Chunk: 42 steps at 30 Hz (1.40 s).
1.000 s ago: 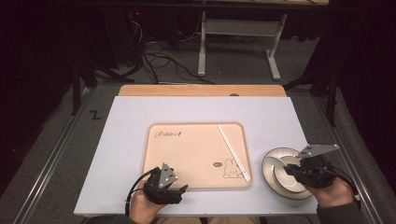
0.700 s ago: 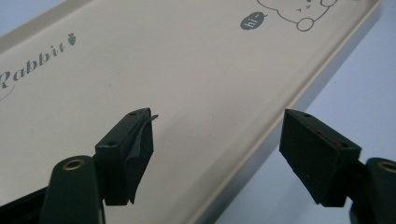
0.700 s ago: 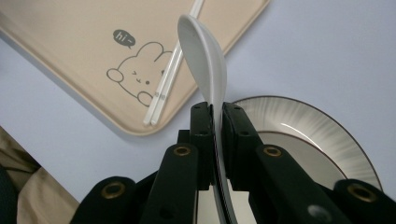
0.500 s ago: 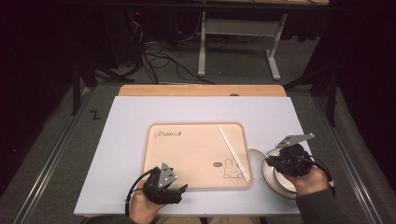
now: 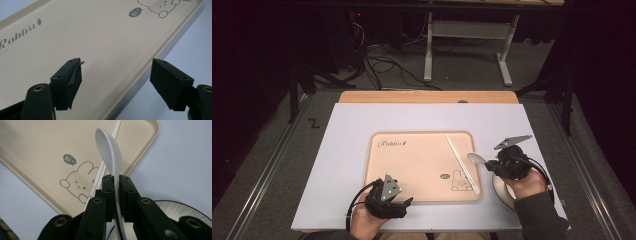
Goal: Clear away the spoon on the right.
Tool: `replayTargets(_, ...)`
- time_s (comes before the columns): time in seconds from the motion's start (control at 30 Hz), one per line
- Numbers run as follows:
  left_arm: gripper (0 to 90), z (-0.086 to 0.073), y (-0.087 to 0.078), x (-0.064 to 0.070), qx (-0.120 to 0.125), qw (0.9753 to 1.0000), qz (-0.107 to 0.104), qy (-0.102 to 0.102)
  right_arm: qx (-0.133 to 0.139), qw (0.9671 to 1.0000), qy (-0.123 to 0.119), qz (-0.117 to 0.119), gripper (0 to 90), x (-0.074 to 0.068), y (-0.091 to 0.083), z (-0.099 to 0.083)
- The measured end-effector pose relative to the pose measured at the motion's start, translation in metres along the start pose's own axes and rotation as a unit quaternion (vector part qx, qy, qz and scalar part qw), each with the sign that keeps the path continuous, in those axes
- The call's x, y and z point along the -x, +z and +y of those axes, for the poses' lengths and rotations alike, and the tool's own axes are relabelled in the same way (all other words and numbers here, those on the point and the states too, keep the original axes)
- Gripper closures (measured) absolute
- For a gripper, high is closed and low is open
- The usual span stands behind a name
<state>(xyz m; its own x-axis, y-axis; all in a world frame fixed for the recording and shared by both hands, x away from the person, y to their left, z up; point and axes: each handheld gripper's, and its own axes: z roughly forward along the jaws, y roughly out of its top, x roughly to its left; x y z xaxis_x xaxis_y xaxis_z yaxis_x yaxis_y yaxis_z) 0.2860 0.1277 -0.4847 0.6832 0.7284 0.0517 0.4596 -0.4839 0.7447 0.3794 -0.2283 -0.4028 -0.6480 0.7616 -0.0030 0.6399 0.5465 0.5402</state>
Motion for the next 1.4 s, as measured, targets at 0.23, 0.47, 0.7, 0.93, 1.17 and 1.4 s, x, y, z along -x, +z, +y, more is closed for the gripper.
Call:
replayTargets(0.23,26.4,0.000,-0.001,-0.002,0.003,1.0000,0.003,-0.004,-0.013,0.9999,0.006,-0.007,84.2,-0.002,0.015,0.016)
replayTargets(0.47,26.5,0.000,0.000,-0.003,0.003,1.0000,0.002,-0.006,-0.036,0.9989,0.022,-0.021,84.2,0.001,0.032,0.033)
replayTargets(0.7,26.6,0.000,0.000,-0.002,0.002,1.0000,0.001,-0.002,-0.060,0.9969,0.028,-0.042,84.2,0.001,0.051,0.040)
replayTargets(0.93,26.8,0.000,0.000,-0.001,0.001,1.0000,0.002,0.000,-0.075,0.9948,0.043,-0.054,84.2,0.005,0.070,0.045)
replayTargets(1.17,26.8,0.000,0.000,-0.001,-0.001,1.0000,0.003,0.003,-0.079,0.9929,0.060,-0.066,84.1,0.009,0.082,0.048)
replayTargets(1.4,27.0,-0.001,0.001,0.000,-0.002,1.0000,0.002,0.005,-0.080,0.9907,0.079,-0.076,83.9,0.016,0.093,0.051)
